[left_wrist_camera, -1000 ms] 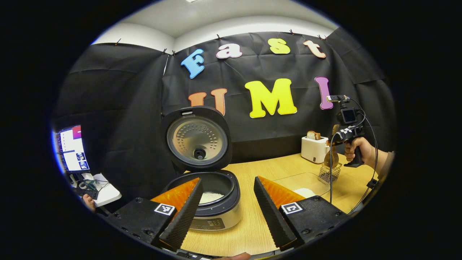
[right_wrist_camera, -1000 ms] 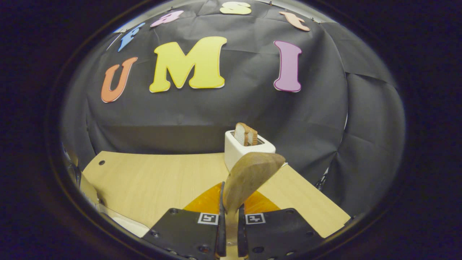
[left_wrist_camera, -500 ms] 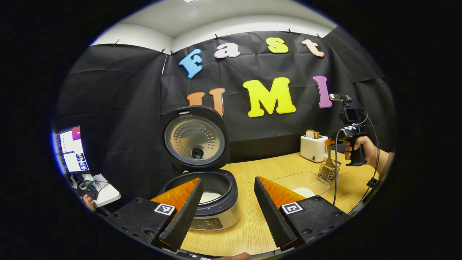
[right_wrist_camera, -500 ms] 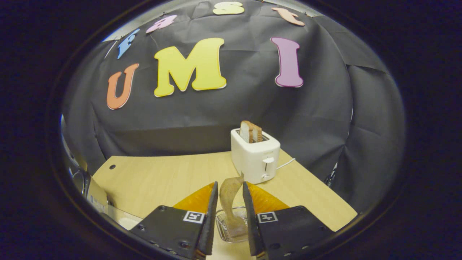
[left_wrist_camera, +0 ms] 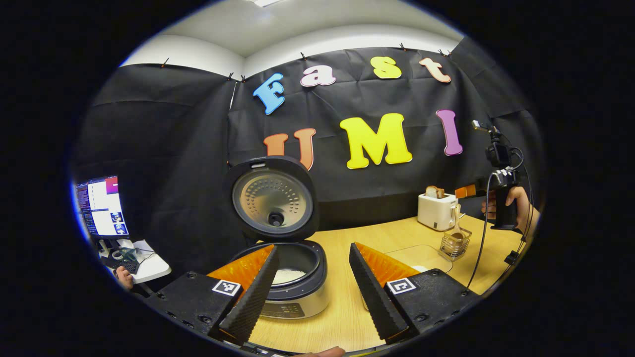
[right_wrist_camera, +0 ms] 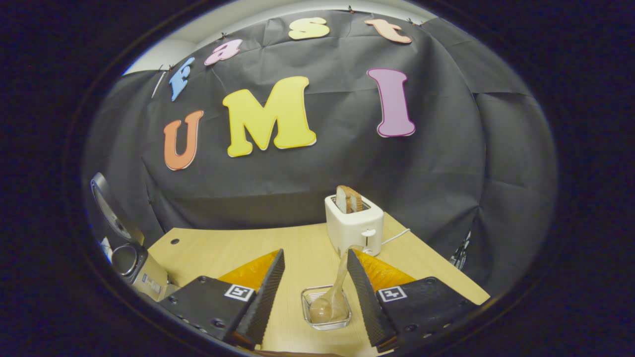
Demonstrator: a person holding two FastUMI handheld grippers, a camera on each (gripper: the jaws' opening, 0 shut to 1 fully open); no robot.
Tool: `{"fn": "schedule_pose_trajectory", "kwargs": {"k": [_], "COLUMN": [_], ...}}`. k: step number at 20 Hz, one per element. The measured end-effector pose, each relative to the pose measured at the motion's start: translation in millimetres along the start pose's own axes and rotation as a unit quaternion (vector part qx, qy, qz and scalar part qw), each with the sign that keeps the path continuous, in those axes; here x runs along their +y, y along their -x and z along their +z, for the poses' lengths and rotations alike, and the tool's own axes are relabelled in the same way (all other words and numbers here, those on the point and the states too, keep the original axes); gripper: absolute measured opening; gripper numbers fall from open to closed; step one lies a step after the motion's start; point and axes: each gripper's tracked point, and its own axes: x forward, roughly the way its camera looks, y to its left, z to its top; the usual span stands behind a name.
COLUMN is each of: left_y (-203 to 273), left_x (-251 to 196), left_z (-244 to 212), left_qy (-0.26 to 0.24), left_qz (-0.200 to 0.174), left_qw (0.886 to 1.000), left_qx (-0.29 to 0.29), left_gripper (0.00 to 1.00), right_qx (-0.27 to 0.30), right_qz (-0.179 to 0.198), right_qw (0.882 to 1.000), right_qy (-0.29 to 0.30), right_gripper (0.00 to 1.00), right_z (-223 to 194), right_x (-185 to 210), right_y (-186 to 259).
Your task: Close the left gripper, press the button to open the rice cooker; take a wooden spoon from the chopstick holder with the right hand, scoop a spoonful of rice and pour it into the rice cooker, then put the wooden spoon back into the chopstick holder.
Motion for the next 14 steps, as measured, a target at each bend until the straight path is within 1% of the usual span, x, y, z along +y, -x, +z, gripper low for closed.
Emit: {"fn": "schedule_pose_trajectory", "kwargs": {"k": [2, 3, 5, 7, 9, 10, 11, 12, 14], "left_y": [2, 4, 3, 3, 0, -3, -7, -11, -18], "left_x": [4, 8, 9, 15, 27, 35, 43, 48, 56], "left_z": [6, 10, 21, 34, 47, 54, 61, 68, 81], "left_qy": [0.004, 0.008, 0.016, 0.026, 0.038, 0.043, 0.048, 0.050, 0.053], "left_qz": [0.008, 0.012, 0.012, 0.014, 0.025, 0.033, 0.040, 0.045, 0.050], "left_qw": [1.000, 1.000, 1.000, 0.999, 0.999, 0.998, 0.998, 0.997, 0.997], "left_qx": [-0.002, -0.004, -0.009, -0.015, -0.021, -0.023, -0.025, -0.026, -0.024], "left_gripper": [0.91, 0.91, 0.91, 0.91, 0.91, 0.91, 0.91, 0.91, 0.91], "right_qx": [0.002, 0.006, 0.002, 0.000, 0.000, -0.008, -0.017, -0.027, -0.044], "right_qz": [-0.003, -0.002, 0.004, 0.002, 0.011, 0.015, 0.014, 0.012, 0.020], "right_qw": [1.000, 1.000, 1.000, 1.000, 1.000, 1.000, 1.000, 0.999, 0.998], "right_qy": [-0.005, -0.010, -0.008, -0.014, -0.013, -0.001, 0.014, 0.025, 0.031], "right_gripper": [0.80, 0.83, 0.82, 0.84, 0.86, 0.81, 0.89, 0.92, 0.93], "right_z": [-3, -6, -8, -12, -19, -20, -22, -22, -25], "right_x": [-6, -7, -7, -13, -12, -11, -13, -15, -11], "right_y": [9, 13, 26, 35, 50, 57, 64, 71, 91]}}
